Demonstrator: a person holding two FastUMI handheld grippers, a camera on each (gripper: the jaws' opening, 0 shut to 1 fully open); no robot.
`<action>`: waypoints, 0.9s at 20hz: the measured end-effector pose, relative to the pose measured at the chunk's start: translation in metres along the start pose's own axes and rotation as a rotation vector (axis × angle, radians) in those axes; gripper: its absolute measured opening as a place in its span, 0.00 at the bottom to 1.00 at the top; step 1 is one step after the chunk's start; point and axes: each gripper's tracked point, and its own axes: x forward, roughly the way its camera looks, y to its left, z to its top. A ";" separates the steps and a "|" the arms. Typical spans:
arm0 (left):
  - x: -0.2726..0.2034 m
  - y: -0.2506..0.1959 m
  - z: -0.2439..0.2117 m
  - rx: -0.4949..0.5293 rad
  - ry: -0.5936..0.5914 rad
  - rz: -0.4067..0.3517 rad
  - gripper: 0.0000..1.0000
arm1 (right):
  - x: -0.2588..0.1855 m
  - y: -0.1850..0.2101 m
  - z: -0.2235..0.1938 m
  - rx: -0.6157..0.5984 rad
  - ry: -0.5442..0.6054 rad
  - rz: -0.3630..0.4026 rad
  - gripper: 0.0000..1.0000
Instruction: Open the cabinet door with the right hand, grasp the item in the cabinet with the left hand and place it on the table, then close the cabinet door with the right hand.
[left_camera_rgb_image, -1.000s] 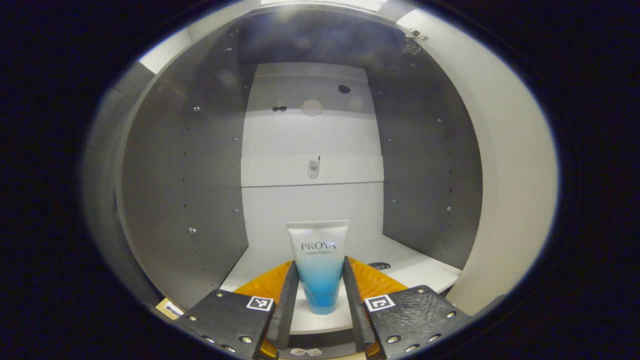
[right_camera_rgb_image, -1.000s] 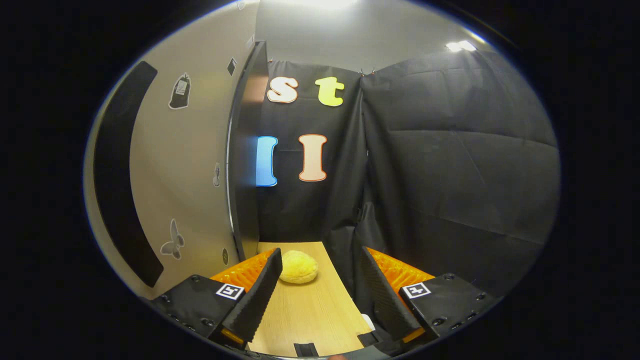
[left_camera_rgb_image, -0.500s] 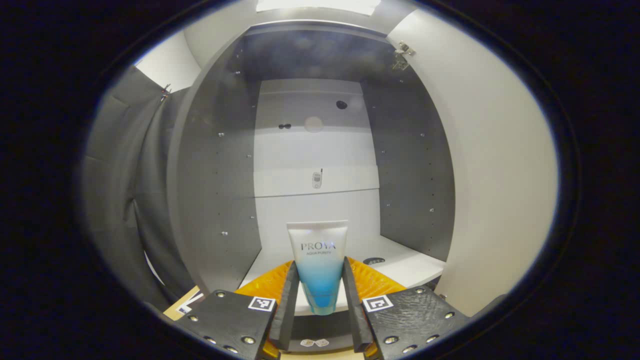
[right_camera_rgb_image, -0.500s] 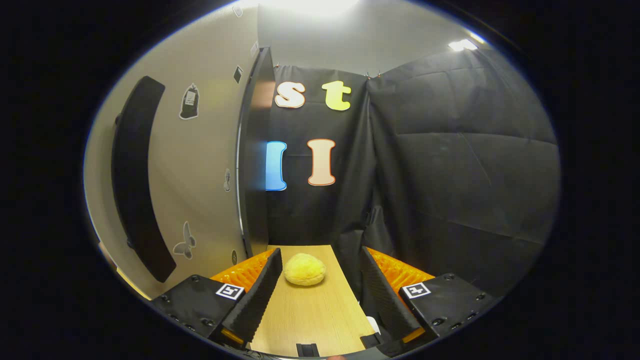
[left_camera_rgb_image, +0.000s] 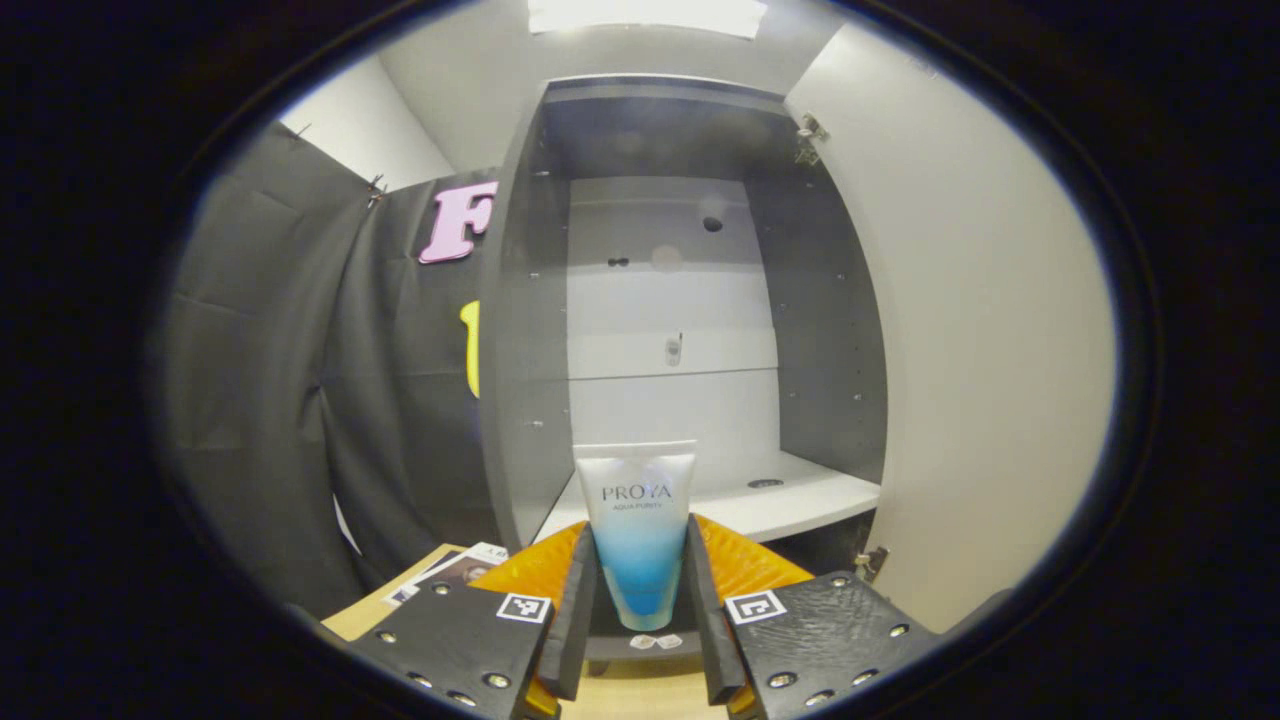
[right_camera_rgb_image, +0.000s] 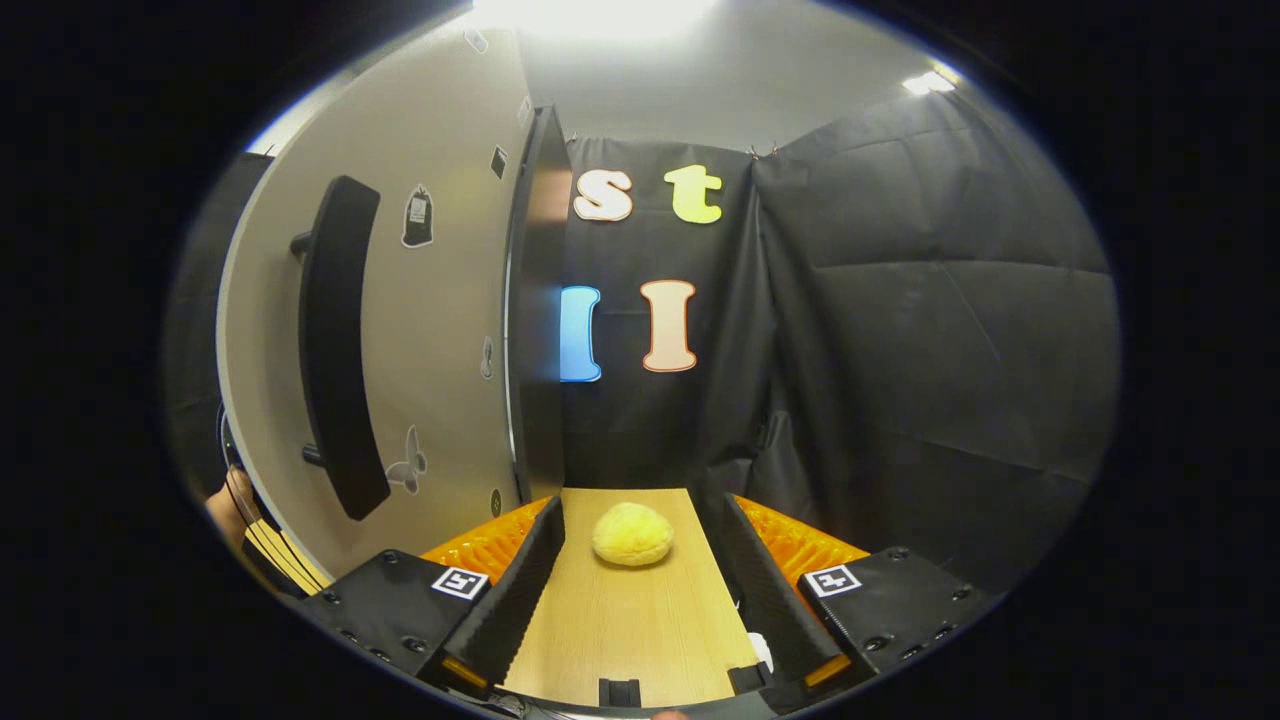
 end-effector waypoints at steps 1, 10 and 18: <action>-0.010 0.004 -0.004 0.002 -0.004 0.013 0.49 | -0.002 -0.002 -0.001 0.003 -0.002 0.003 0.99; -0.080 0.019 -0.059 0.020 0.001 0.034 0.50 | -0.010 0.003 -0.001 0.046 -0.009 0.038 0.98; -0.109 0.024 -0.132 0.013 0.037 0.060 0.49 | -0.010 0.018 -0.003 0.011 -0.003 0.069 0.98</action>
